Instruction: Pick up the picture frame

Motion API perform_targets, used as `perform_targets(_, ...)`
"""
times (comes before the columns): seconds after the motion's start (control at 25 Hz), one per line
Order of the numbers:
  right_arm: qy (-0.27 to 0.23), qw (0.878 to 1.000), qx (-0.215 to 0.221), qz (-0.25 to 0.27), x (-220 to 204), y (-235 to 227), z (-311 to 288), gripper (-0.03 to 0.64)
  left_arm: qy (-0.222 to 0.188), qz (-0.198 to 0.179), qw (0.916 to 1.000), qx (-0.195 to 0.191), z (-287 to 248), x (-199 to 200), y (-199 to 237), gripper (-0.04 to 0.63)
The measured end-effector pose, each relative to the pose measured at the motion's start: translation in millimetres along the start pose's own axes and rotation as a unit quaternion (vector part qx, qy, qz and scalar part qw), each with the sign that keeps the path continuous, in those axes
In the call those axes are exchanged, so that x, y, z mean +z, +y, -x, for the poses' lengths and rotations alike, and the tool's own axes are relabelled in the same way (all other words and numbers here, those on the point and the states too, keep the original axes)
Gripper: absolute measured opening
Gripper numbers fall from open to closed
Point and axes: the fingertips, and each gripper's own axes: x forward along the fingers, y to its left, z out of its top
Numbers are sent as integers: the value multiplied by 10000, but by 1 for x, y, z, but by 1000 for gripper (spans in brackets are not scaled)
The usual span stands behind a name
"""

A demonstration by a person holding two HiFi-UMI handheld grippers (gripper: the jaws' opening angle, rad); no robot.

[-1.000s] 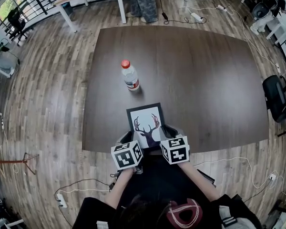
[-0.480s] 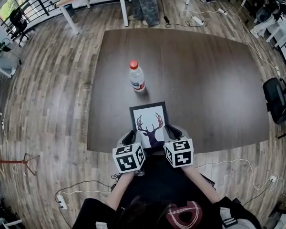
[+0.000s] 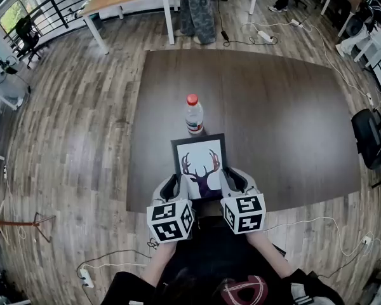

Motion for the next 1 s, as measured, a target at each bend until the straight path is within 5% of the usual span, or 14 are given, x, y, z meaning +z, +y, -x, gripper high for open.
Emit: perform_targets(1.0, -1486, 9880, -381, 196, 116, 7, 54, 74, -1433, -703, 9861, -451, 52, 115, -33, 80)
